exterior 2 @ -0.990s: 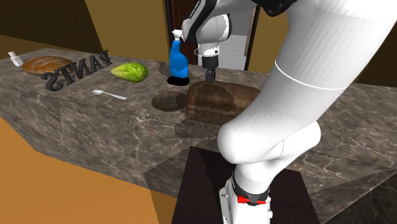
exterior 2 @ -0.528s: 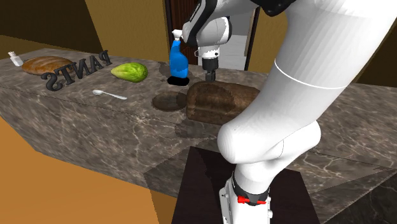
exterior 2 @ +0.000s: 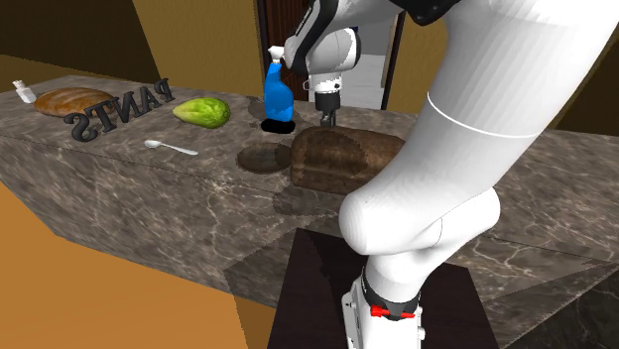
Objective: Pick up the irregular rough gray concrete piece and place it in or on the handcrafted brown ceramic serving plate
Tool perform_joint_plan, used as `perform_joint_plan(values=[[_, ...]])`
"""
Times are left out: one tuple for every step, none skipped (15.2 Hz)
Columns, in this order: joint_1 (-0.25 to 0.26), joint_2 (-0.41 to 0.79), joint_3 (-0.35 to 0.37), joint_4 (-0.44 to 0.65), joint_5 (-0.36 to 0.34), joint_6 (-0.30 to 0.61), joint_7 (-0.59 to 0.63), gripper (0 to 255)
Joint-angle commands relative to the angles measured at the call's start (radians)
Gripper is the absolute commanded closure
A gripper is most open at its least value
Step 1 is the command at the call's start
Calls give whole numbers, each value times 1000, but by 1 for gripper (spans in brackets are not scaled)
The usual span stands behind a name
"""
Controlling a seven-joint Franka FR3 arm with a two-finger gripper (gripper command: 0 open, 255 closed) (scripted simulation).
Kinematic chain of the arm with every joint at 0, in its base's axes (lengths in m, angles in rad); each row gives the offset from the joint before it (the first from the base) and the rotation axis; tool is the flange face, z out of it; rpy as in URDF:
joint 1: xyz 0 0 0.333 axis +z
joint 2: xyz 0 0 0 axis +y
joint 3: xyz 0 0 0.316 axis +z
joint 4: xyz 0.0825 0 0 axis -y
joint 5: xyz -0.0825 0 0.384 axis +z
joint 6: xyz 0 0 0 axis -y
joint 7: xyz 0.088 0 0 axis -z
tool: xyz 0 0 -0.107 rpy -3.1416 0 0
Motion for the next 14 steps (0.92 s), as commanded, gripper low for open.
perform_joint_plan(values=[[0,4,-1,-2,-1,6,0,255],[0,5,0,-1,-1,5,0,255],[0,6,0,-1,-1,6,1,255],[0,-2,0,0,0,-1,1,255],[0,-9,0,7,0,-15,1,255],[0,-15,0,14,1,-29,0,255],[0,-21,0,22,1,-43,0,255],[0,-27,0,30,1,-57,-1,255],[0,-33,0,38,2,-71,-1,255],[0,-39,0,46,2,-85,-2,255],[0,-44,0,55,2,-99,-2,255],[0,-50,-1,63,2,-113,-3,255],[0,-54,-1,72,3,-127,-3,255],[0,-59,-1,81,3,-141,-4,255]])
